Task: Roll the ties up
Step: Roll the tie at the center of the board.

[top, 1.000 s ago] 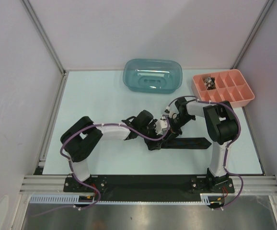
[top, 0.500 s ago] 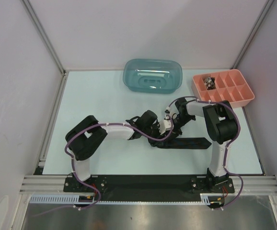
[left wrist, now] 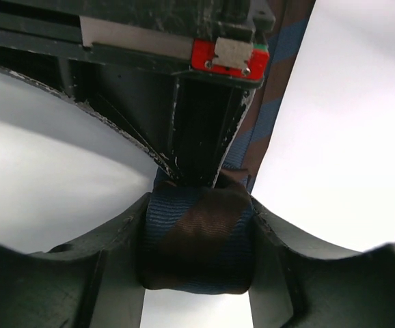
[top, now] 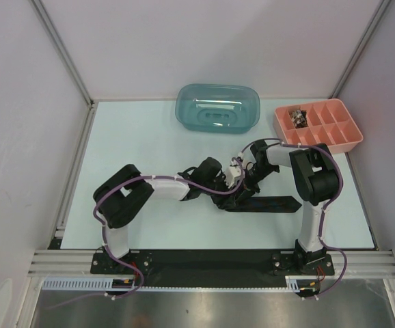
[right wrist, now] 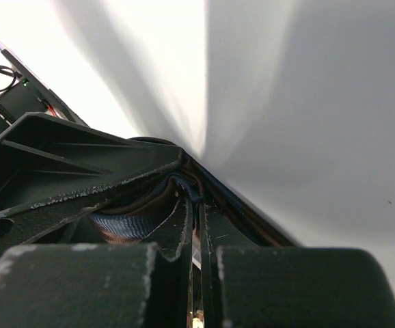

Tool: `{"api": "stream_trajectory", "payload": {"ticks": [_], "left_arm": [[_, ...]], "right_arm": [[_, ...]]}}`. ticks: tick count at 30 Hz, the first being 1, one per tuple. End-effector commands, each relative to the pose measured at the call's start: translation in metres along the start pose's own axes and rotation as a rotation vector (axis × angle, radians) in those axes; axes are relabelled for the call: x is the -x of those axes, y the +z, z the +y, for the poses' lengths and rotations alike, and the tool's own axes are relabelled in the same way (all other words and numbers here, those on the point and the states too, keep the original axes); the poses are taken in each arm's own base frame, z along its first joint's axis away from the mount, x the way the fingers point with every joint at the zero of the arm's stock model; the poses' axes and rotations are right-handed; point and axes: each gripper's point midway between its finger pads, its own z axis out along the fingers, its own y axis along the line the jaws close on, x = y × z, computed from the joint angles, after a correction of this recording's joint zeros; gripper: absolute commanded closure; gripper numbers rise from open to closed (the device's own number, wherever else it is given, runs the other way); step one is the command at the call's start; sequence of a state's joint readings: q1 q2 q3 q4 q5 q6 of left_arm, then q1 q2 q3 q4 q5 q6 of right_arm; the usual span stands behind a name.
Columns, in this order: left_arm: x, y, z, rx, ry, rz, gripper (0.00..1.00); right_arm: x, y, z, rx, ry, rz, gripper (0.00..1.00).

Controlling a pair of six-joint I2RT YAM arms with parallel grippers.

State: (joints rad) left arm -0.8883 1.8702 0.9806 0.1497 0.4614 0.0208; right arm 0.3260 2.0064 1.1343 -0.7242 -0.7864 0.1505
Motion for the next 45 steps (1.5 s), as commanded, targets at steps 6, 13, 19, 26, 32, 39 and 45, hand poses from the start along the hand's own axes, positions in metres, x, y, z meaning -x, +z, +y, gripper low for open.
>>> {"api": "stream_trajectory", "payload": {"ticks": [6, 13, 19, 26, 32, 39, 45], "left_arm": [[0.028, 0.025, -0.047, -0.127, 0.051, -0.072, 0.45], [-0.027, 0.038, -0.042, -0.040, 0.300, 0.166, 0.62], [-0.067, 0.026, -0.041, -0.059, 0.367, 0.354, 0.67], [-0.094, 0.013, -0.042, -0.094, 0.358, 0.465, 0.72], [-0.096, 0.013, -0.039, -0.103, 0.318, 0.464, 0.78], [-0.092, 0.008, -0.030, -0.101, 0.312, 0.463, 0.79], [-0.093, 0.006, -0.024, -0.095, 0.268, 0.461, 0.79]], "right_arm": [[-0.008, 0.039, -0.064, -0.274, -0.073, 0.025, 1.00], [-0.007, 0.036, -0.052, -0.225, -0.088, 0.033, 1.00], [0.007, 0.006, -0.027, -0.136, -0.139, 0.007, 0.84], [0.017, -0.050, -0.022, -0.099, -0.163, 0.010, 0.62], [0.022, -0.083, -0.052, -0.235, -0.284, 0.031, 0.51], [0.014, -0.089, -0.086, -0.365, -0.382, 0.142, 0.47], [0.007, -0.083, -0.090, -0.423, -0.526, 0.178, 0.40]]}}
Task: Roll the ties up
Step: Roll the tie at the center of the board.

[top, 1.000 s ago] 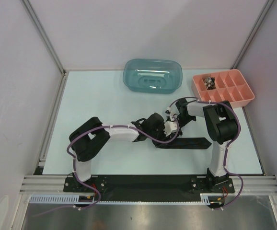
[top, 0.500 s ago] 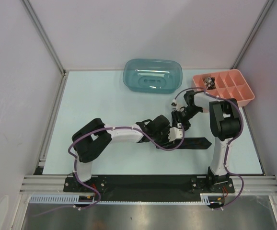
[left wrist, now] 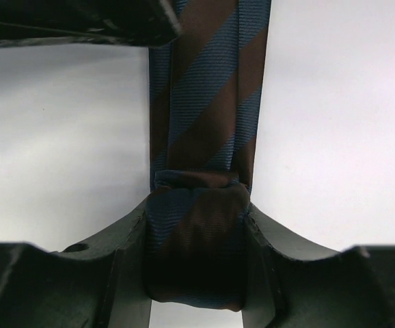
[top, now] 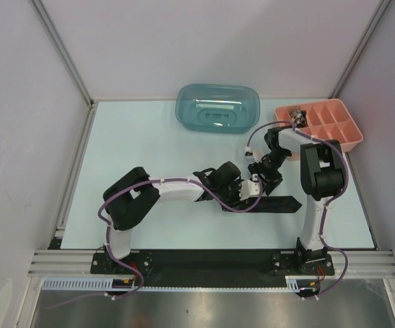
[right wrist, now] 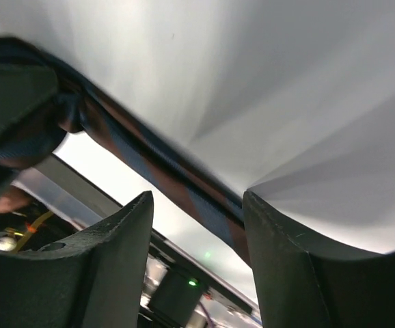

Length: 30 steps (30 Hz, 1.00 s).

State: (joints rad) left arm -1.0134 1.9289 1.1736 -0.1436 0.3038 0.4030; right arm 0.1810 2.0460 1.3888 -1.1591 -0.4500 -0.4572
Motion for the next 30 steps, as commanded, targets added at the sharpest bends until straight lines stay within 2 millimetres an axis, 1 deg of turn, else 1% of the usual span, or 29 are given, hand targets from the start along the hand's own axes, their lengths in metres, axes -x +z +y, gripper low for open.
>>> {"api": "stream_trajectory", "payload": {"ticks": [1, 2, 3, 4, 5, 6, 7, 8, 9, 10, 12, 13, 17, 18, 20, 21, 23, 24, 25, 26, 28, 30], "left_arm": [[-0.079, 0.006, -0.047, -0.187, -0.124, 0.233, 0.79], [-0.079, 0.005, -0.046, -0.184, -0.129, 0.233, 0.79], [-0.080, 0.005, -0.046, -0.186, -0.131, 0.232, 0.79], [-0.080, 0.004, -0.044, -0.182, -0.134, 0.232, 0.79], [-0.081, 0.003, -0.044, -0.181, -0.134, 0.233, 0.80], [-0.081, 0.003, -0.043, -0.179, -0.135, 0.231, 0.80], [-0.082, 0.002, -0.043, -0.177, -0.132, 0.233, 0.80], [-0.083, 0.001, -0.042, -0.171, -0.129, 0.234, 0.80], [-0.084, 0.001, -0.042, -0.170, -0.127, 0.236, 0.80], [-0.086, 0.000, -0.042, -0.168, -0.126, 0.239, 0.80], [-0.088, -0.001, -0.043, -0.167, -0.126, 0.242, 0.80], [-0.090, -0.003, -0.043, -0.166, -0.129, 0.245, 0.80], [-0.094, -0.008, -0.040, -0.154, -0.120, 0.250, 0.81], [-0.093, -0.010, -0.038, -0.150, -0.128, 0.244, 0.81], [-0.089, -0.013, -0.030, -0.136, -0.141, 0.237, 0.82], [-0.089, -0.015, -0.028, -0.133, -0.146, 0.243, 0.82], [-0.085, -0.018, -0.019, -0.105, -0.131, 0.244, 0.82], [-0.086, -0.020, -0.018, -0.104, -0.127, 0.261, 0.82], [-0.084, -0.023, -0.013, -0.090, -0.117, 0.263, 0.82], [-0.084, -0.025, -0.012, -0.089, -0.105, 0.266, 0.83], [-0.086, -0.031, -0.011, -0.086, -0.094, 0.291, 0.83], [-0.092, -0.036, -0.012, -0.096, -0.074, 0.323, 0.83]], "right_arm": [[-0.008, 0.014, -0.021, -0.149, -0.202, 0.054, 0.41], [-0.006, 0.016, -0.015, -0.175, -0.255, 0.052, 0.42], [-0.007, 0.020, -0.015, -0.198, -0.277, 0.058, 0.44], [-0.007, 0.027, -0.021, -0.235, -0.304, 0.059, 0.49], [-0.008, 0.032, -0.021, -0.250, -0.324, 0.068, 0.52], [-0.009, 0.036, -0.025, -0.268, -0.327, 0.075, 0.56], [-0.008, 0.038, -0.031, -0.295, -0.332, 0.078, 0.63], [-0.014, 0.043, -0.034, -0.298, -0.330, 0.096, 0.66], [-0.014, 0.046, -0.037, -0.306, -0.329, 0.101, 0.69], [-0.012, 0.047, -0.041, -0.319, -0.333, 0.094, 0.77], [-0.009, 0.048, -0.042, -0.334, -0.343, 0.081, 0.89], [-0.003, 0.047, -0.042, -0.349, -0.350, 0.062, 1.00], [0.023, 0.042, -0.040, -0.396, -0.378, 0.004, 1.00], [0.036, 0.037, -0.039, -0.409, -0.379, -0.023, 1.00], [0.050, 0.035, -0.039, -0.426, -0.389, -0.046, 1.00], [0.064, 0.029, -0.039, -0.441, -0.395, -0.074, 1.00], [0.072, 0.030, -0.041, -0.448, -0.399, -0.072, 1.00], [0.077, 0.028, -0.042, -0.454, -0.401, -0.080, 1.00], [0.083, 0.025, -0.044, -0.467, -0.407, -0.084, 1.00], [0.086, 0.026, -0.047, -0.472, -0.410, -0.084, 1.00], [0.095, 0.022, -0.050, -0.488, -0.412, -0.099, 1.00], [0.098, 0.020, -0.056, -0.490, -0.398, -0.106, 1.00]]}}
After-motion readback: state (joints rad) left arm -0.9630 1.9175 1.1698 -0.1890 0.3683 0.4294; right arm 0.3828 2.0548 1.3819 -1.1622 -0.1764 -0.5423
